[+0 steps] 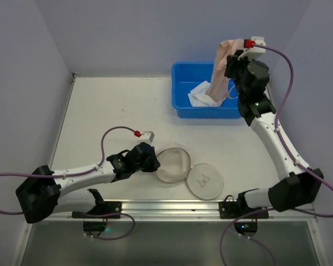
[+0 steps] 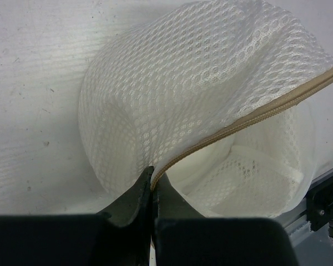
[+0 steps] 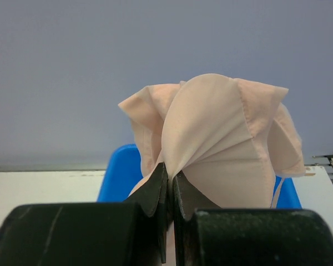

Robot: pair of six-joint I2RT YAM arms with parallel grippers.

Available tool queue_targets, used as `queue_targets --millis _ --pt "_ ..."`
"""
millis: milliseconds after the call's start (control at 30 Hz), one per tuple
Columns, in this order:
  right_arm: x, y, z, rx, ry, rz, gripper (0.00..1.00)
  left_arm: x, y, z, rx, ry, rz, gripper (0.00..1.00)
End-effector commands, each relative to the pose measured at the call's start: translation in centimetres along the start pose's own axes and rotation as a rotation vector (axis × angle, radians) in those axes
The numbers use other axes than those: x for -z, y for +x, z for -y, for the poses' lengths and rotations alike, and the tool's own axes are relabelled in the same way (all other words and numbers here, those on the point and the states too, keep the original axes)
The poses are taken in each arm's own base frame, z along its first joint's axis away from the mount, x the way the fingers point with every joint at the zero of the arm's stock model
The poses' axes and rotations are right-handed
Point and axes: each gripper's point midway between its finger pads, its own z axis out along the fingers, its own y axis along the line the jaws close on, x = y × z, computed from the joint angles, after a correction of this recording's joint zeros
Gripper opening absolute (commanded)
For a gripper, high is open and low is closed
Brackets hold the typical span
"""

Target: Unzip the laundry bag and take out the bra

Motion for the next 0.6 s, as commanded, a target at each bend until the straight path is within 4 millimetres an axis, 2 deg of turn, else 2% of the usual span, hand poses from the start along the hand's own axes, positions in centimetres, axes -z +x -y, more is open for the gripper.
queue_targets --millis 0,33,67,100,133,167,200,267,300,400,433,567 --pt "-3.6 -1.1 0.9 0.027 -0.015 0.035 0.00 -0.1 -0.3 -0.4 -0.025 -0.007 0.017 0.00" --pt "-4.7 -1.7 1.7 0.033 0.002 0.045 0.00 -0.1 -0.4 -0.3 -0.024 -0.003 0.020 0.00" --pt "-5.7 -0.9 2.2 0.041 0.015 0.026 0.00 0.0 -0.3 -0.2 -0.027 0.001 0.018 0.00" --pt "-7.7 2.1 2.9 0.057 0.033 -0.036 0.00 0.0 -0.3 -0.2 -0.026 0.004 0.016 0.00" --pt "-8.6 2.2 3.6 0.060 0.053 -0.066 0.00 0.0 -0.4 -0.1 -0.029 0.007 0.018 0.00" --pt "-9.6 3.4 4.2 0.055 0.070 -0.102 0.00 0.0 -0.4 -0.2 -0.031 0.004 0.016 0.00" --pt "-11.1 7.3 5.0 0.043 0.091 -0.189 0.00 0.0 -0.4 0.0 -0.032 0.008 0.017 0.00" --pt "-11.8 9.3 6.0 0.034 0.113 -0.248 0.00 0.1 -0.5 0.0 -0.036 0.009 0.018 0.00" --pt "-12.4 11.7 6.4 0.029 0.120 -0.297 0.00 0.1 -0.5 0.0 -0.036 0.010 0.017 0.00" --pt "-12.5 15.6 7.4 0.007 0.150 -0.403 0.00 0.1 -0.5 0.1 -0.039 0.016 0.014 0.00" --pt "-12.3 17.8 8.4 0.004 0.180 -0.460 0.00 0.2 -0.5 0.1 -0.042 0.015 0.013 0.00" --pt "-10.8 23.1 11.2 -0.076 0.272 -0.626 0.00 0.2 -0.7 0.2 -0.056 0.013 0.017 0.00"
